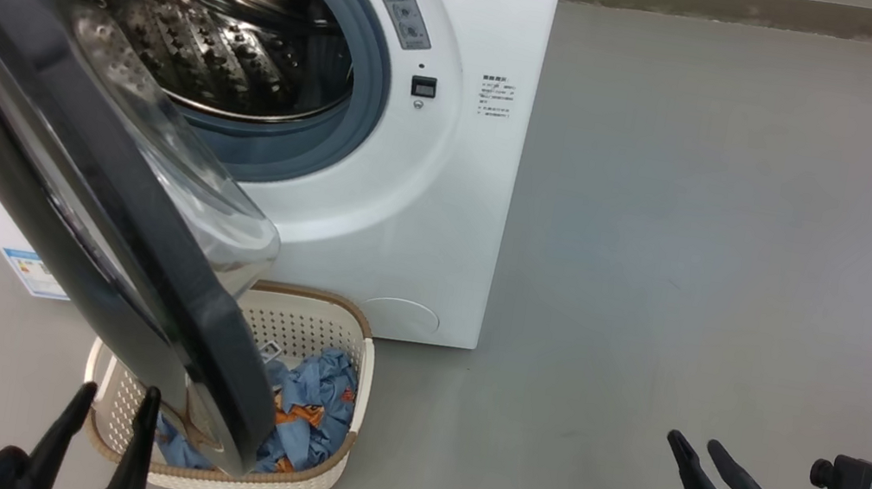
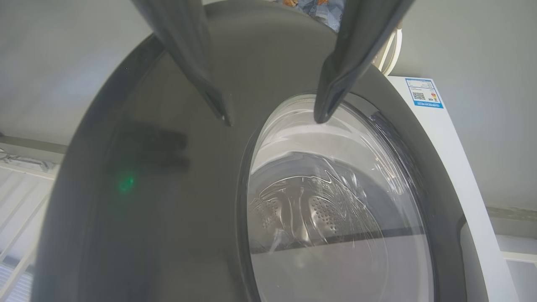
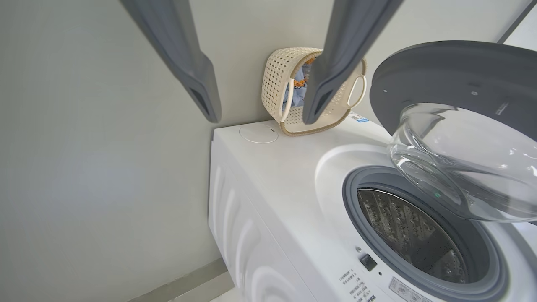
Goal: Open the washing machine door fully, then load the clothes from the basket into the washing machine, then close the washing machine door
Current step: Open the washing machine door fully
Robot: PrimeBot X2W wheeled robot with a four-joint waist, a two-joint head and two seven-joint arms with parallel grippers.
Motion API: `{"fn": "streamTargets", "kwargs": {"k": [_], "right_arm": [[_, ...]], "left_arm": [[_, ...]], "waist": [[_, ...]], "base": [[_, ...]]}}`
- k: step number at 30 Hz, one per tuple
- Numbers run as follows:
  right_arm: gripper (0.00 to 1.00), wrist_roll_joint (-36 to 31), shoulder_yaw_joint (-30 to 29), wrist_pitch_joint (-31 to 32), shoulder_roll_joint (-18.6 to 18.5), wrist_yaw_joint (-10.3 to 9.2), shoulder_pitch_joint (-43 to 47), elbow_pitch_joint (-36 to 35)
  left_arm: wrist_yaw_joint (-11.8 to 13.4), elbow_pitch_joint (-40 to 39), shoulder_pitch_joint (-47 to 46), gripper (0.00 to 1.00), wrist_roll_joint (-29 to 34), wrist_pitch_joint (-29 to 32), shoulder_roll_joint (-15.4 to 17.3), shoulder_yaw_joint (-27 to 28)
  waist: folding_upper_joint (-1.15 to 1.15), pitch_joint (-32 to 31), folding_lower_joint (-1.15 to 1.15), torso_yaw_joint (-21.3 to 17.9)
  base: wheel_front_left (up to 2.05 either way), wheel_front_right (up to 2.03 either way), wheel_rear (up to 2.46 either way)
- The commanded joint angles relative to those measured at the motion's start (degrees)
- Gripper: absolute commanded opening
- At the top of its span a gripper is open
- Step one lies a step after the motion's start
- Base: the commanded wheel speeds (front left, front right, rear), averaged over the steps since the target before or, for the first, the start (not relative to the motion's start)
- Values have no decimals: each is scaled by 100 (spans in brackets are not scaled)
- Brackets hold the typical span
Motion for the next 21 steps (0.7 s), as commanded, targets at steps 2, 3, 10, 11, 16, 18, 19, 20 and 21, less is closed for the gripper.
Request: {"fn": "streamTargets", "kwargs": {"k": [2,3,10,11,16,18,19,20,21], "right_arm": [[100,-403,-107,-108,-157,9,121,24],[100,-611,-272,-111,-137,9,135,25],[100,-2209,-1722,-115,276,9,651,-233],[100,-2443,-1900,-115,342,9,738,-292],[100,-3398,-2785,-115,726,9,1096,-695],[100,-3670,-3030,-115,869,9,1215,-862],[100,-3778,-3124,-115,930,9,1267,-937],[100,-3778,-3124,-115,930,9,1267,-937],[100,-3863,-3201,-115,983,9,1314,-999]], "left_arm": [[-9,-166,-99,100,88,-37,69,278],[-9,-169,-96,100,94,-37,63,294],[-9,-165,-108,100,127,-37,33,397],[-9,-164,-110,100,131,-37,30,406],[-9,-158,-123,100,141,-37,27,445],[-9,-158,-131,100,147,-37,22,457],[-9,-159,-131,100,150,-37,18,463],[-9,-159,-131,100,150,-37,18,463],[-9,-161,-131,100,153,-37,15,469]], "waist": [[0,2,1,-41],[0,7,1,-51],[0,19,1,-76],[0,19,1,-73],[0,18,1,-56],[0,15,1,-47],[0,10,1,-42],[0,10,1,-42],[0,9,1,-39]], "base": [[0,0,0],[0,0,0],[0,0,0],[0,0,0],[0,0,0],[0,0,0],[0,0,0],[0,0,0],[0,0,0]]}}
